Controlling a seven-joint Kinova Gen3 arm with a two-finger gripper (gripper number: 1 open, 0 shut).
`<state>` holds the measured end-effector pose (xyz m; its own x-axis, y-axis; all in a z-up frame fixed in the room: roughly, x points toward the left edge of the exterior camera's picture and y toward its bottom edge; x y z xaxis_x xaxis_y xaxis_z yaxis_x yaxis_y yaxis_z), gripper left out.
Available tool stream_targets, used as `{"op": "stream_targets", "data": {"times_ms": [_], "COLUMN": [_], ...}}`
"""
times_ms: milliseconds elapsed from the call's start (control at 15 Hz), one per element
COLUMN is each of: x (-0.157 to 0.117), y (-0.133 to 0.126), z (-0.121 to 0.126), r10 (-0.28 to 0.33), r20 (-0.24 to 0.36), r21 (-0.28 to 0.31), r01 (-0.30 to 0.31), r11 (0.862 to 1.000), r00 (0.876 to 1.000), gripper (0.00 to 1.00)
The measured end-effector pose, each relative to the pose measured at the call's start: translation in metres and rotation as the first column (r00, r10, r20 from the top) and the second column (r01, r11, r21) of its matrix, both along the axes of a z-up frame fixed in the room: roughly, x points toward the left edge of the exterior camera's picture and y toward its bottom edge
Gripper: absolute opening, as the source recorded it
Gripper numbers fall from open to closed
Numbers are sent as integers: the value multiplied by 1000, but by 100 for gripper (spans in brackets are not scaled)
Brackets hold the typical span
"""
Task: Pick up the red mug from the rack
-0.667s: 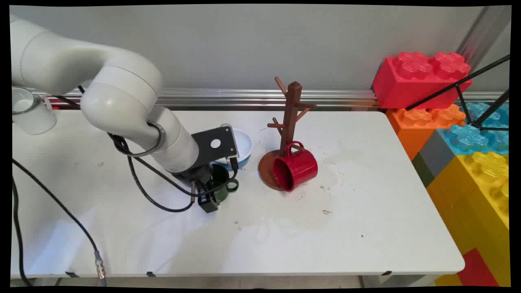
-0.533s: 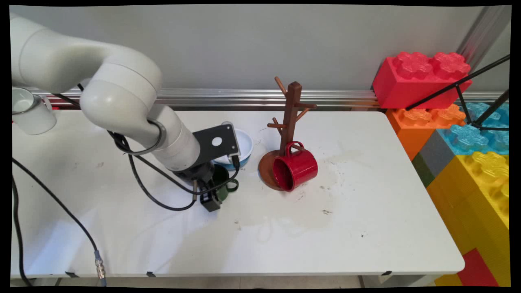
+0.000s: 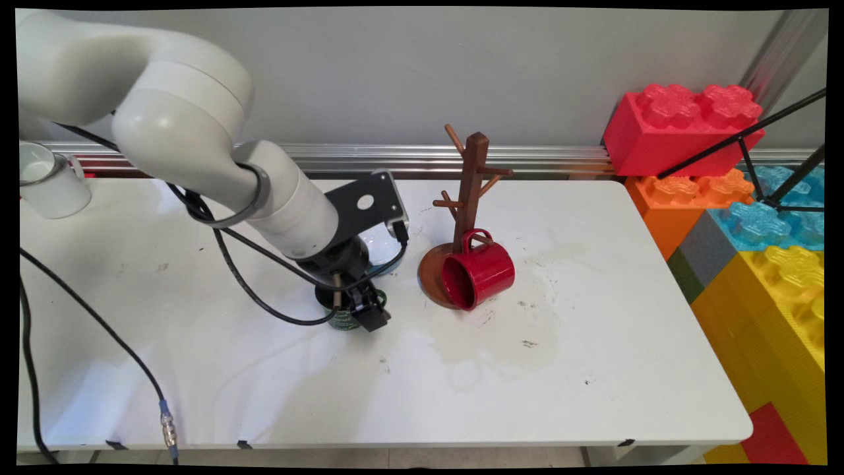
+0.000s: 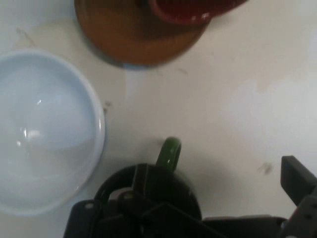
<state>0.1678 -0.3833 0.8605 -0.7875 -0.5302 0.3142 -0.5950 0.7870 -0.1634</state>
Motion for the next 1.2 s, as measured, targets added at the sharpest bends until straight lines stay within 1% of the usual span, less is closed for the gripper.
{"op": "stream_targets", "data": {"times_ms": [267, 400, 733, 933, 1067, 1200], "x": [6, 10, 20, 24, 23, 21], "y": [0, 1, 1, -1, -4, -7], "z": [9, 10, 8, -4, -17, -25], "r10": [1, -3, -12, -6, -4, 0], "r20": [-55, -73, -147, -223, -278, -318], "r21": [-3, -1, -7, -12, -15, -17], "r01": [-1, 3, 12, 4, 0, -5], "r11": [1000, 1000, 1000, 1000, 1000, 1000], "r00": [998, 997, 989, 975, 961, 948], "gripper": [100, 100, 100, 100, 100, 100]}}
